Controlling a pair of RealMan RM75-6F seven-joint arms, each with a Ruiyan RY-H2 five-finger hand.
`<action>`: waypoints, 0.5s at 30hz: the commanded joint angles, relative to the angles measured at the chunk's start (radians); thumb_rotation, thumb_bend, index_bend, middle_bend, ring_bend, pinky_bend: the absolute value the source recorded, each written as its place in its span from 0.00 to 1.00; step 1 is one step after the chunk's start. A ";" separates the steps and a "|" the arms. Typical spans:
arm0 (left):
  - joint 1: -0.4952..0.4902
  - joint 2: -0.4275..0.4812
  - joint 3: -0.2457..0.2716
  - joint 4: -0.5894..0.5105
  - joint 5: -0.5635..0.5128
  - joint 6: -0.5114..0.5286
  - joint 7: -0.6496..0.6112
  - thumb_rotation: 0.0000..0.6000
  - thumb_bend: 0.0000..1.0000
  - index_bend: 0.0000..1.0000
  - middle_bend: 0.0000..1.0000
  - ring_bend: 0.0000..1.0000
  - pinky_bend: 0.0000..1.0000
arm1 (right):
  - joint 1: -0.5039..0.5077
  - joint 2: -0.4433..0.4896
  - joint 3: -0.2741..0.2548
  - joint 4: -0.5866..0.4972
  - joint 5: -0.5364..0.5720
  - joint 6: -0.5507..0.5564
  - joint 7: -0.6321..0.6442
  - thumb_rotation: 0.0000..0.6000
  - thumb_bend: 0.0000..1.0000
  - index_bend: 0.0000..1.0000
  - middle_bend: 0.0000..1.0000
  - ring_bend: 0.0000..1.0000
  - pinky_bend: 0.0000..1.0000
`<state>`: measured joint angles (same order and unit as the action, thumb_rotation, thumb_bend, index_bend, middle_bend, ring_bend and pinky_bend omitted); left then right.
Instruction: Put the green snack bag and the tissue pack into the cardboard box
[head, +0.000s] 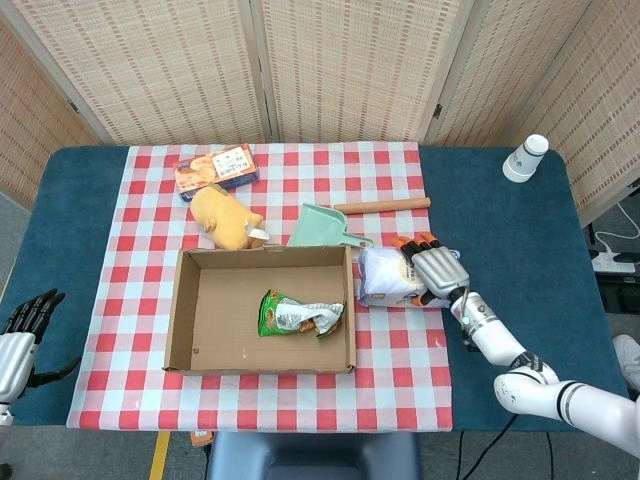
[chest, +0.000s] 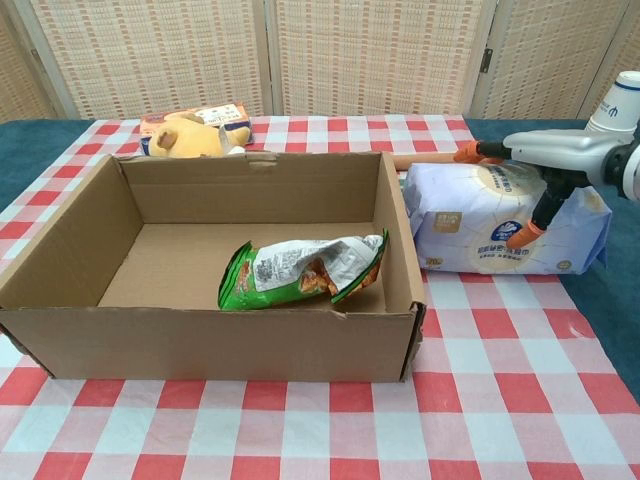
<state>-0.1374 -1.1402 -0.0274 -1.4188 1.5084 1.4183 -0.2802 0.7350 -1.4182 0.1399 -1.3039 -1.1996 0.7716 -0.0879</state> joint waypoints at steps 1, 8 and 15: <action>0.000 0.000 0.001 0.000 0.000 0.000 0.000 1.00 0.20 0.00 0.00 0.00 0.08 | -0.007 -0.013 -0.001 0.012 -0.001 0.021 -0.015 1.00 0.00 0.28 0.25 0.28 0.47; 0.000 0.000 0.002 0.001 0.003 0.000 -0.001 1.00 0.20 0.00 0.00 0.00 0.08 | -0.015 -0.028 -0.005 0.027 0.005 0.043 -0.041 1.00 0.02 0.57 0.40 0.46 0.68; -0.001 0.000 0.001 0.003 0.001 -0.002 -0.004 1.00 0.20 0.00 0.00 0.00 0.08 | -0.030 -0.024 0.000 0.020 -0.015 0.093 -0.043 1.00 0.11 0.75 0.53 0.58 0.79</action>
<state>-0.1383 -1.1406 -0.0264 -1.4157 1.5093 1.4164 -0.2841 0.7094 -1.4475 0.1373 -1.2781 -1.2095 0.8551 -0.1305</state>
